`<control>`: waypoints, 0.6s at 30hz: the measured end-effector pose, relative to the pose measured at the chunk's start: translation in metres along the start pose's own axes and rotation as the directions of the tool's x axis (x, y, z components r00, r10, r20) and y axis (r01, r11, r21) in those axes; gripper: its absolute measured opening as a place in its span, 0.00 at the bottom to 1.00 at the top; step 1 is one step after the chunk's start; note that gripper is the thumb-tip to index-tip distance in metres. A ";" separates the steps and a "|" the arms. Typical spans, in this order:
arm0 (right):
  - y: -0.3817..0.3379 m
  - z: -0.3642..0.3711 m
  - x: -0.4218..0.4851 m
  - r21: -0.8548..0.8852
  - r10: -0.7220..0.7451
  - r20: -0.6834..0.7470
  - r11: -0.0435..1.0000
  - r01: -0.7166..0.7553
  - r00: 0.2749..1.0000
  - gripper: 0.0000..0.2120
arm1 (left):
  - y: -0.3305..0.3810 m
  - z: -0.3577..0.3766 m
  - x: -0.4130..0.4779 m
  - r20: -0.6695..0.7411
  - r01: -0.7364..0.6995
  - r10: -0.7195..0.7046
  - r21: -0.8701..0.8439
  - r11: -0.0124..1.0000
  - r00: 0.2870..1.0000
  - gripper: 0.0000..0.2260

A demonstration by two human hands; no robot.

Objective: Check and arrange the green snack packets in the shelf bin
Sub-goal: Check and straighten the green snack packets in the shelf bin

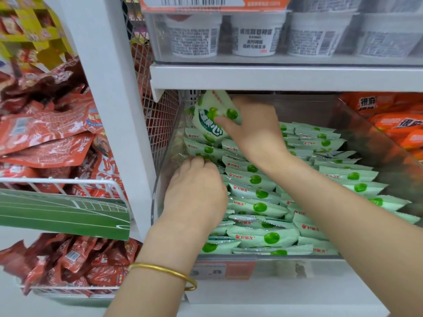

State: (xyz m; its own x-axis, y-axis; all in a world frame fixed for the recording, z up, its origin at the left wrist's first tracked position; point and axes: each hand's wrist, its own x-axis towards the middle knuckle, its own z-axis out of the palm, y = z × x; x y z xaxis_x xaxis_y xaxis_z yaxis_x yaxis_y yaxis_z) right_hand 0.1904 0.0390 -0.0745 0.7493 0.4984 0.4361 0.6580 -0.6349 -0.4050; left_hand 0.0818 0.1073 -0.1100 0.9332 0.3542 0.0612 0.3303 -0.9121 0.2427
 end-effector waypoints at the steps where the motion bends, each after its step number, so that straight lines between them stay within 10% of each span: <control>1: -0.001 0.001 0.000 -0.016 -0.004 0.045 1.000 0.005 0.999 0.11 | 0.000 0.000 0.000 0.000 0.000 0.000 -0.001 1.000 1.000 0.11; 18: -0.010 0.025 0.023 -0.308 -0.125 0.440 0.909 0.280 0.889 0.15 | -0.001 0.001 0.000 -0.014 -0.005 0.005 -0.023 1.000 1.000 0.16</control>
State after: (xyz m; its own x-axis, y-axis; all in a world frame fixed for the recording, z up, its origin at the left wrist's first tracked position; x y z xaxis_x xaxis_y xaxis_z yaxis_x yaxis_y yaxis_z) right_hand 0.2029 0.0722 -0.0806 0.6173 0.7821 0.0851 0.7848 -0.6197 0.0018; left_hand 0.0819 0.1077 -0.1113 0.9326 0.3528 0.0761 0.3223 -0.9090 0.2642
